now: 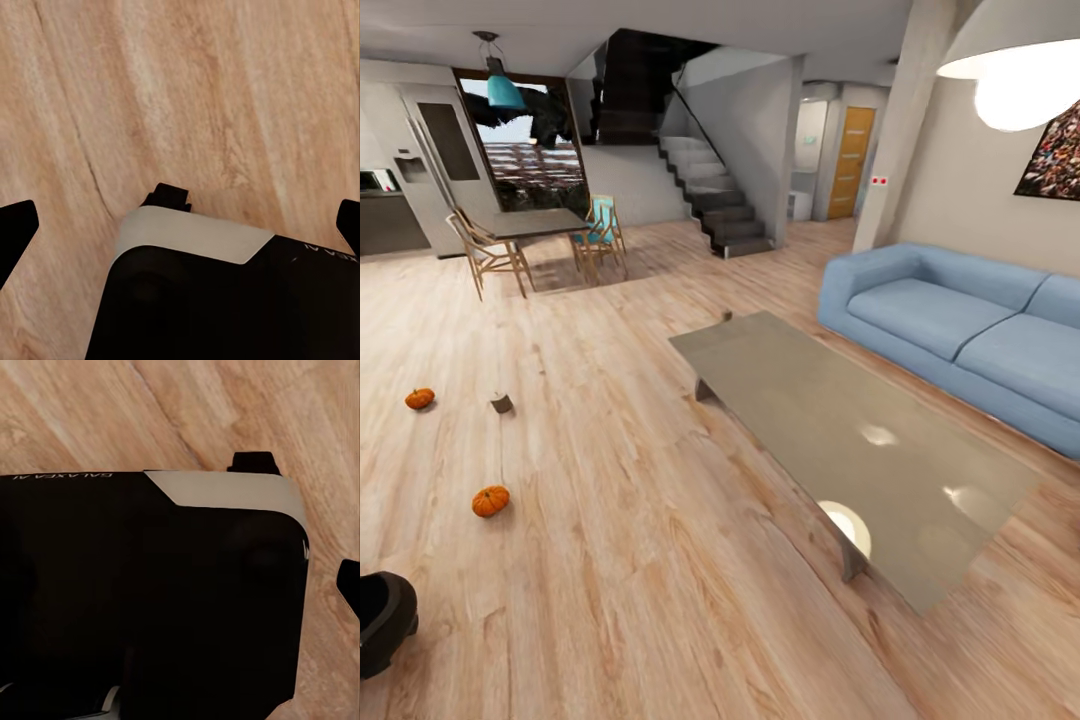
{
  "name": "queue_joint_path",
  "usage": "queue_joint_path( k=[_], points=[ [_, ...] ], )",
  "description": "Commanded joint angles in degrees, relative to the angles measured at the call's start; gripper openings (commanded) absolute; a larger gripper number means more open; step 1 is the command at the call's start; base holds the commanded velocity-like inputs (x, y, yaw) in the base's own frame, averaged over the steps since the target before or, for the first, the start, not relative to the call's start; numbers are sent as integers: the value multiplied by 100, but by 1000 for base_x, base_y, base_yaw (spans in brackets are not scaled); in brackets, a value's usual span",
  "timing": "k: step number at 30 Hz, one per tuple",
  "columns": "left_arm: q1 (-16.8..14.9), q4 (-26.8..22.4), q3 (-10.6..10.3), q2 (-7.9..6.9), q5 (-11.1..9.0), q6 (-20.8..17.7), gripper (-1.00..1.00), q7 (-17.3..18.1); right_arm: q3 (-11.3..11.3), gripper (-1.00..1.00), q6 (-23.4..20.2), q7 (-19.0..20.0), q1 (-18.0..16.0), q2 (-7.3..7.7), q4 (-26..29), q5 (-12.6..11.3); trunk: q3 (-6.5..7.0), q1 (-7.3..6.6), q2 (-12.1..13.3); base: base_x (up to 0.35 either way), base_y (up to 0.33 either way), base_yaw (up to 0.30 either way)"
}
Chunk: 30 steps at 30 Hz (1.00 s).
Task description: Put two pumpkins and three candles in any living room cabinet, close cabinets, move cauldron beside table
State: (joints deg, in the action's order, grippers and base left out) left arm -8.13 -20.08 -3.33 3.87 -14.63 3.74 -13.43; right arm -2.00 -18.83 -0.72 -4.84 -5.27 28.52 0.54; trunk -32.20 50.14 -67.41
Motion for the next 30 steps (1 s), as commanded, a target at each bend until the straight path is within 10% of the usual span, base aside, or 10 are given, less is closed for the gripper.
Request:
queue_joint_path(
  k=[1, 16, 30],
  points=[
    [-4, 4, -36, -1, -53, 26, 100, -28, -20, 100, -32, -7, 1, -6, 14, 6, -5, 3, -3, 188, 55, 230],
    [-4, 4, -37, -1, -40, 31, 100, -28, -11, 100, -33, -8, 1, -9, 14, 11, -5, 3, -3, 107, 7, 271],
    [-4, 4, -37, -10, -40, 30, 100, -28, -37, 100, 266, -7, 1, 0, 14, -54, -5, 3, -3, 318, 29, 19]
  ],
)
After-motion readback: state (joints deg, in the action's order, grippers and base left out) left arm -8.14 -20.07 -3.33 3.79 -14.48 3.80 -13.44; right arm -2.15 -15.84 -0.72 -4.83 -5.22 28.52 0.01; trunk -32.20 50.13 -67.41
